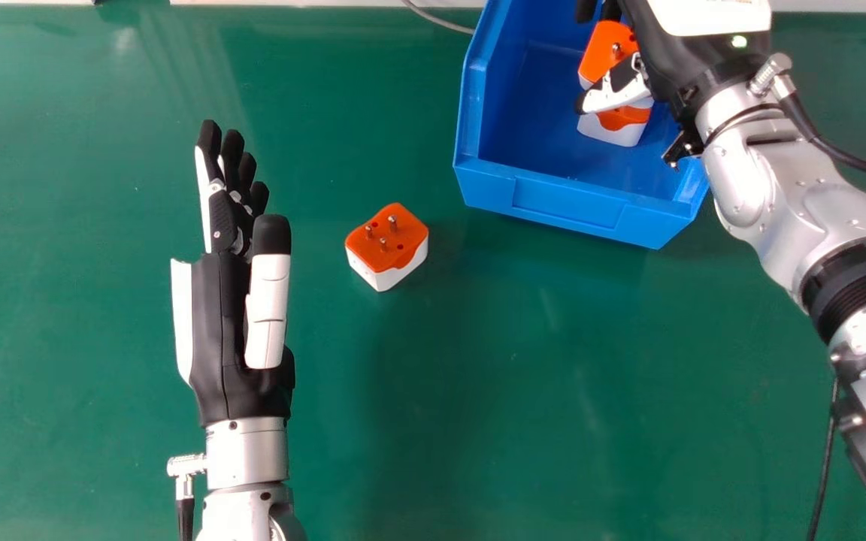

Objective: Pick all objects and put in blue box

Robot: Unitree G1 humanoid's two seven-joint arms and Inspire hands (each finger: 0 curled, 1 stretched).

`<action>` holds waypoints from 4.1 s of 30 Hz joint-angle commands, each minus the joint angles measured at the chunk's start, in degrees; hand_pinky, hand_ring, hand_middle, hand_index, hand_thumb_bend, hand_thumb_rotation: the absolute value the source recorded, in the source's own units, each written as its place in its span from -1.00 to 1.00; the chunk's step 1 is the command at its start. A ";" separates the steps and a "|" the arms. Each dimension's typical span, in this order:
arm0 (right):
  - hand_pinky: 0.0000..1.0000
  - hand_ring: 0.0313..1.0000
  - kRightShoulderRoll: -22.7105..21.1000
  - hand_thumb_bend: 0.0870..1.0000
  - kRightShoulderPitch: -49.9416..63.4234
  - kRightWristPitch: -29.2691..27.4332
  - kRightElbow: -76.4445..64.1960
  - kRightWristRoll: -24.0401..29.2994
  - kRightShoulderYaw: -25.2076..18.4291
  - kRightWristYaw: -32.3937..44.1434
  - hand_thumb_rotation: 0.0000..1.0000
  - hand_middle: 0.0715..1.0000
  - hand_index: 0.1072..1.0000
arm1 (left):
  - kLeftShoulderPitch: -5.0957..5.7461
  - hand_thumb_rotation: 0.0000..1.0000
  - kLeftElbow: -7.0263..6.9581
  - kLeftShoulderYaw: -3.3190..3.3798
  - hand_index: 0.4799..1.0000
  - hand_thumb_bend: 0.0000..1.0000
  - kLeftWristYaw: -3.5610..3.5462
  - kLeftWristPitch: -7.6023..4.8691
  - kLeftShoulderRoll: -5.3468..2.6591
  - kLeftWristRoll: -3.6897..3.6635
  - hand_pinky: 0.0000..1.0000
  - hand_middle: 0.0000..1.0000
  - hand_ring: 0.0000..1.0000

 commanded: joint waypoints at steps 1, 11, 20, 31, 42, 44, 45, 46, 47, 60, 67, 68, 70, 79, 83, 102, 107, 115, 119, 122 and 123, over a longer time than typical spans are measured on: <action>-0.40 -0.26 -0.35 -0.09 -2.95 1.12 -1.74 -0.06 1.21 -0.52 -1.00 -0.11 -0.06 | -0.13 0.76 -0.38 -0.16 1.00 0.67 -0.21 -1.48 -2.21 -0.07 1.00 1.00 1.00; -0.29 -0.10 -1.05 0.11 -2.22 9.08 -7.44 -1.38 4.56 8.69 -0.93 0.04 0.04 | 0.56 0.77 -0.79 -0.27 1.00 0.67 -0.54 -1.52 -2.11 -0.25 1.00 1.00 1.00; 0.18 0.30 -2.11 0.43 -0.46 10.80 -12.71 -1.09 4.23 11.45 -0.59 0.39 0.39 | 1.00 0.77 -1.21 -0.41 1.00 0.67 -0.85 -1.35 -2.03 -0.32 1.00 1.00 1.00; 0.73 0.77 -2.10 0.82 0.50 11.62 -14.82 -1.56 4.69 11.69 -0.16 0.80 0.80 | 1.38 0.77 -1.49 -0.30 1.00 0.67 -0.67 -1.41 -2.18 0.14 1.00 1.00 1.00; 0.86 0.88 -2.00 0.91 13.86 19.33 -39.99 -0.71 0.76 13.58 -0.01 0.90 0.90 | 3.06 0.77 -2.75 -0.68 1.00 0.67 -1.32 -1.27 -2.13 -0.46 1.00 1.00 1.00; 0.89 0.91 -0.81 0.93 19.29 21.87 -49.02 -0.57 -0.62 13.97 0.02 0.92 0.92 | 3.63 0.76 -3.28 -0.86 1.00 0.67 -1.61 -1.15 -2.05 -0.57 1.00 1.00 1.00; 0.91 0.93 -0.08 0.94 21.70 23.23 -53.07 -0.65 -1.23 14.33 0.05 0.94 0.94 | 3.98 0.76 -3.66 -0.92 1.00 0.67 -1.69 -1.06 -2.03 -0.61 1.00 1.00 1.00; 0.91 0.93 0.85 0.94 24.28 25.23 -57.59 -1.07 -1.71 15.29 0.05 0.94 0.94 | 4.38 0.76 -4.14 -0.99 1.00 0.67 -1.75 -0.86 -2.02 -0.65 1.00 1.00 1.00; 0.93 0.94 1.80 0.96 26.94 27.06 -62.10 -1.42 -2.03 16.45 0.07 0.95 0.95 | 4.75 0.76 -4.59 -1.03 1.00 0.67 -1.80 -0.64 -1.99 -0.71 1.00 1.00 1.00; 0.93 0.97 2.57 0.93 45.56 42.65 -96.48 -6.62 6.21 56.35 0.12 0.97 0.97 | 6.36 0.75 -6.22 -1.22 1.00 0.67 -1.90 0.60 -1.44 0.18 1.00 1.00 1.00; 0.90 0.97 3.53 0.92 43.00 43.25 -97.45 -10.21 9.90 70.68 0.11 0.98 0.98 | 6.46 0.76 -7.58 -1.65 1.00 0.67 -1.44 1.71 -1.74 0.55 1.00 1.00 1.00; 0.90 0.97 3.88 0.92 42.54 42.80 -96.89 -10.13 9.97 71.04 0.11 0.98 0.98 | 6.37 0.76 -7.59 -1.61 1.00 0.67 -1.29 1.82 -1.73 0.65 1.00 1.00 1.00; 0.90 0.97 4.55 0.92 41.49 42.09 -95.37 -9.73 9.94 71.25 0.11 0.98 0.98 | 6.16 0.76 -7.55 -1.54 1.00 0.67 -1.07 1.95 -1.67 0.91 1.00 1.00 1.00; 0.77 0.95 8.27 0.92 35.84 35.95 -82.58 -5.69 8.51 63.08 0.03 0.97 0.99 | 4.67 0.77 -6.69 -1.16 1.00 0.65 -0.77 1.90 -1.48 0.77 1.00 1.00 1.00; 0.74 0.94 8.98 0.92 31.70 29.23 -73.92 -3.38 7.77 54.59 -0.01 0.98 0.99 | 4.06 0.77 -6.17 -0.96 1.00 0.65 -0.87 1.96 -1.20 0.66 1.00 1.00 1.00; 0.74 0.98 13.62 0.96 7.42 13.48 -33.20 -5.29 14.15 39.45 -0.39 0.99 0.99 | 2.84 0.79 -4.98 -0.07 1.00 0.64 -0.50 0.96 -0.99 1.41 1.00 1.00 1.00; 0.75 0.99 15.65 0.97 3.92 11.80 -25.16 -6.02 17.39 40.56 -0.47 0.99 0.99 | 2.69 0.79 -4.68 0.15 1.00 0.64 -0.57 0.80 -0.78 1.34 1.00 1.00 1.00; 0.77 0.99 19.64 0.98 -0.15 8.10 -11.75 -4.83 20.21 41.88 -0.56 1.00 0.97 | 2.82 0.80 -4.99 0.26 1.00 0.63 -0.61 1.09 -0.91 1.10 1.00 1.00 1.00; 0.77 0.99 20.74 0.99 -1.67 7.15 -7.08 -3.55 19.72 42.32 -0.59 1.00 0.96 | 2.84 0.80 -5.10 0.30 1.00 0.63 -0.92 1.18 -0.88 0.79 1.00 1.00 1.00; 0.77 0.99 20.52 0.99 -2.04 6.40 -6.00 -3.13 19.72 42.60 -0.59 1.00 0.96 | 2.71 0.80 -4.86 0.33 1.00 0.63 -1.18 0.99 -0.85 0.67 1.00 1.00 1.00; 0.77 0.99 20.44 0.99 -2.04 6.19 -5.82 -3.04 19.72 42.66 -0.59 1.00 0.96 | 2.69 0.80 -4.82 0.32 1.00 0.63 -1.28 0.99 -0.85 0.62 1.00 1.00 1.00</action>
